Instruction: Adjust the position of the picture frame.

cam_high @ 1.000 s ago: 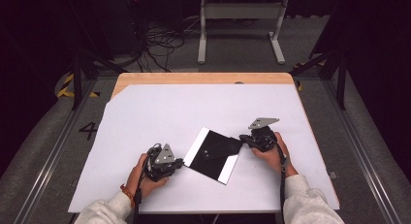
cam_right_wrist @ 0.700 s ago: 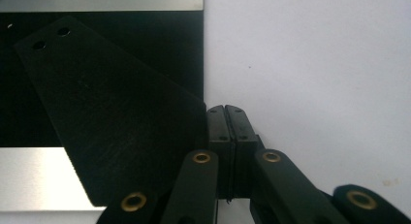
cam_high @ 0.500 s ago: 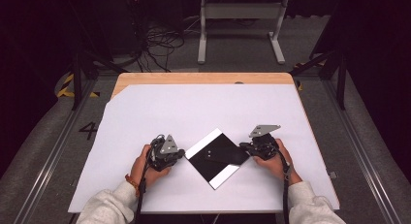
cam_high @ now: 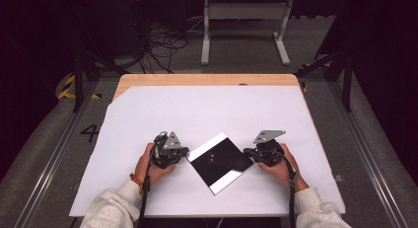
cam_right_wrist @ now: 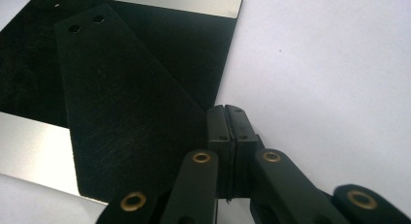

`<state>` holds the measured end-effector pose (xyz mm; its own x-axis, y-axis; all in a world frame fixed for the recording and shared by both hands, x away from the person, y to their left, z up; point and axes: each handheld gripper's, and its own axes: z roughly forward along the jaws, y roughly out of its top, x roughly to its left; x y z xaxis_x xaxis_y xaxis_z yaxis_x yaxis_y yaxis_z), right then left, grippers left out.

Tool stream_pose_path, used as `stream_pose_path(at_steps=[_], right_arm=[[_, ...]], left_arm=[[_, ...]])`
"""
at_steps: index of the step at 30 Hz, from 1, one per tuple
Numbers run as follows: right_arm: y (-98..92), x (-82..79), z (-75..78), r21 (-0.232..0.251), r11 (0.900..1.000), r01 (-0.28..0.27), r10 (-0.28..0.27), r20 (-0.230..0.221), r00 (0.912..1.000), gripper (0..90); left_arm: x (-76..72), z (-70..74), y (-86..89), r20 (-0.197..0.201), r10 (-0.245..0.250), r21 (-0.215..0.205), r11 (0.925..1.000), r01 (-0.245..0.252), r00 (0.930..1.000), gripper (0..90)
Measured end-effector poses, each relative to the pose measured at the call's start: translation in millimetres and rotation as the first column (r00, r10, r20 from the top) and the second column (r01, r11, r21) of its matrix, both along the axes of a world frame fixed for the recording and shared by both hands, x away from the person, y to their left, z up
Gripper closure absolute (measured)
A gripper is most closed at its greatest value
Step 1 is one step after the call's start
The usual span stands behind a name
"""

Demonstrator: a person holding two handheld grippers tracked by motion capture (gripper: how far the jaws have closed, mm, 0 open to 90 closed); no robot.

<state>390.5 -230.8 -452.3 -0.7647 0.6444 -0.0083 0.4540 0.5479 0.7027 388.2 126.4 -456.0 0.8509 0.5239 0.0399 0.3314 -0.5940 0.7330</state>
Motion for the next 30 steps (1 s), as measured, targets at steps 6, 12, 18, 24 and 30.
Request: stream_pose_path(at_steps=[6, 12, 18, 24, 30], right_arm=[[-0.3, -3.0, 2.6, -0.029, 0.999, -0.018, 0.018, -0.008, 0.9998, 90.0], [-3.7, -8.9, 3.7, -0.031, 0.999, -0.034, 0.033, -0.029, 0.9990, 90.0], [-8.3, -16.6, 3.1, -0.013, 0.999, -0.046, 0.046, -0.037, 0.9983, 90.0], [-13.6, -24.0, 2.6, -0.005, 0.999, -0.045, 0.045, -0.038, 0.9983, 90.0], [-18.3, -29.1, -0.5, 0.037, 0.999, -0.034, 0.036, -0.042, 0.9985, 90.0]], left_arm=[[-22.9, -3.4, -5.8, -0.027, -0.086, 0.023, 0.9960, 0.086, 0.9960, 86.5], [-24.2, -5.2, -10.3, -0.018, -0.086, 0.060, 0.9944, 0.087, 0.9962, 85.0], [-17.9, -6.5, -15.6, -0.007, -0.071, 0.046, 0.9964, 0.072, 0.9974, 86.2], [-9.0, -6.0, -23.1, 0.021, -0.066, 0.064, 0.9959, 0.065, 0.9976, 85.8], [0.4, -5.0, -28.2, 0.042, -0.070, 0.089, 0.9938, 0.066, 0.9966, 84.9]])
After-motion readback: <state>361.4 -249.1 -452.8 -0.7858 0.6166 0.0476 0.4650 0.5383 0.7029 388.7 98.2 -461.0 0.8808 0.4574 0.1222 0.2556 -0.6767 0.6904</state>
